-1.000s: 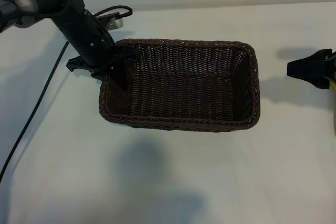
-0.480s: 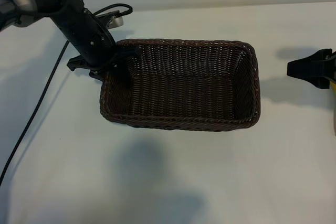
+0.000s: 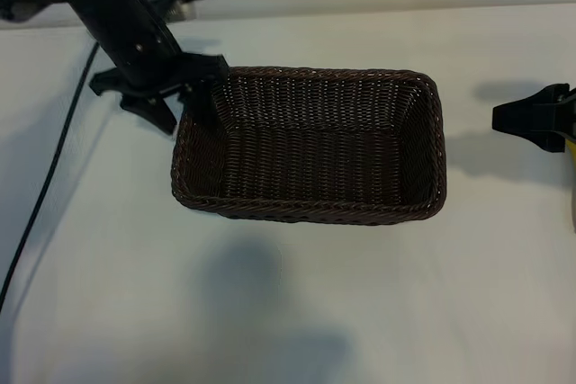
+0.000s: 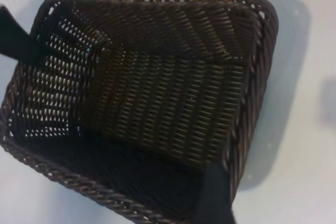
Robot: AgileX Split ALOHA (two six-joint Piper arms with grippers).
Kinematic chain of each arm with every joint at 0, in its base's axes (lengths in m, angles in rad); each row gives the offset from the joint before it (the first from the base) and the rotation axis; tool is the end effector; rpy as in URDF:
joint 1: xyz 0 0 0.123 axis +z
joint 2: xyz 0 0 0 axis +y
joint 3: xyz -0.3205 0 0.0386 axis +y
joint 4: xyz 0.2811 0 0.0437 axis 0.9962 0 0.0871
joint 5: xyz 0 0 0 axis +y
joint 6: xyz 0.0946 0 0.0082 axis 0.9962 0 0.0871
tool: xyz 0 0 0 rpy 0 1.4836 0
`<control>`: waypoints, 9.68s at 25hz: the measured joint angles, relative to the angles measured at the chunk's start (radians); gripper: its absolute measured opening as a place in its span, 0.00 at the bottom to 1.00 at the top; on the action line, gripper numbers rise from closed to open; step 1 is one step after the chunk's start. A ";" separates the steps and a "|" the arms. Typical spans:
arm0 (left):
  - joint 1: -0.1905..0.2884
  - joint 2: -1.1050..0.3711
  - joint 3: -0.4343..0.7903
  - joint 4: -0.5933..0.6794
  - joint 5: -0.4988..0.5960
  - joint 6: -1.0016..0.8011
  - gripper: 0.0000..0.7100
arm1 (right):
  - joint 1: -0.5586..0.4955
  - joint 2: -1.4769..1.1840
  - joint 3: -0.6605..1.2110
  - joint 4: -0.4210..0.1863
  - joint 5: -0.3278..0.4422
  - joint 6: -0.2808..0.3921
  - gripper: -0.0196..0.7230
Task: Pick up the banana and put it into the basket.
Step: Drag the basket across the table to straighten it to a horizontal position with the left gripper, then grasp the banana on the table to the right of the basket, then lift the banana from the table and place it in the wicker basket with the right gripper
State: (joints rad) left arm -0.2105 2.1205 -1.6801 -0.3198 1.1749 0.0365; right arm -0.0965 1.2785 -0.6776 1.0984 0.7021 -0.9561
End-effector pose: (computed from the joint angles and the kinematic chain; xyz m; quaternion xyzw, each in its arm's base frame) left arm 0.4625 -0.1270 0.2051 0.0638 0.9867 -0.1495 0.0081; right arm 0.2547 0.0303 0.2582 -0.0473 0.9018 0.2721 0.3323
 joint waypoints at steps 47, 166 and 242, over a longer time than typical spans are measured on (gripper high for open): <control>0.277 -0.792 0.499 0.349 0.000 -0.026 0.79 | 0.000 0.000 0.000 0.000 0.000 0.001 0.79; 0.277 -2.128 1.182 0.326 -0.127 -0.036 0.77 | 0.000 0.682 -0.441 -1.039 0.007 0.861 0.79; 0.277 -2.128 1.182 0.326 -0.127 -0.036 0.77 | 0.742 0.631 -0.642 -1.019 -0.158 0.290 0.59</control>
State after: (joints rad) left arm 0.0660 -0.0073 -0.4983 0.0065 1.0476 0.0000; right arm 0.6455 1.9098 -1.3196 0.0791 0.5441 -0.6665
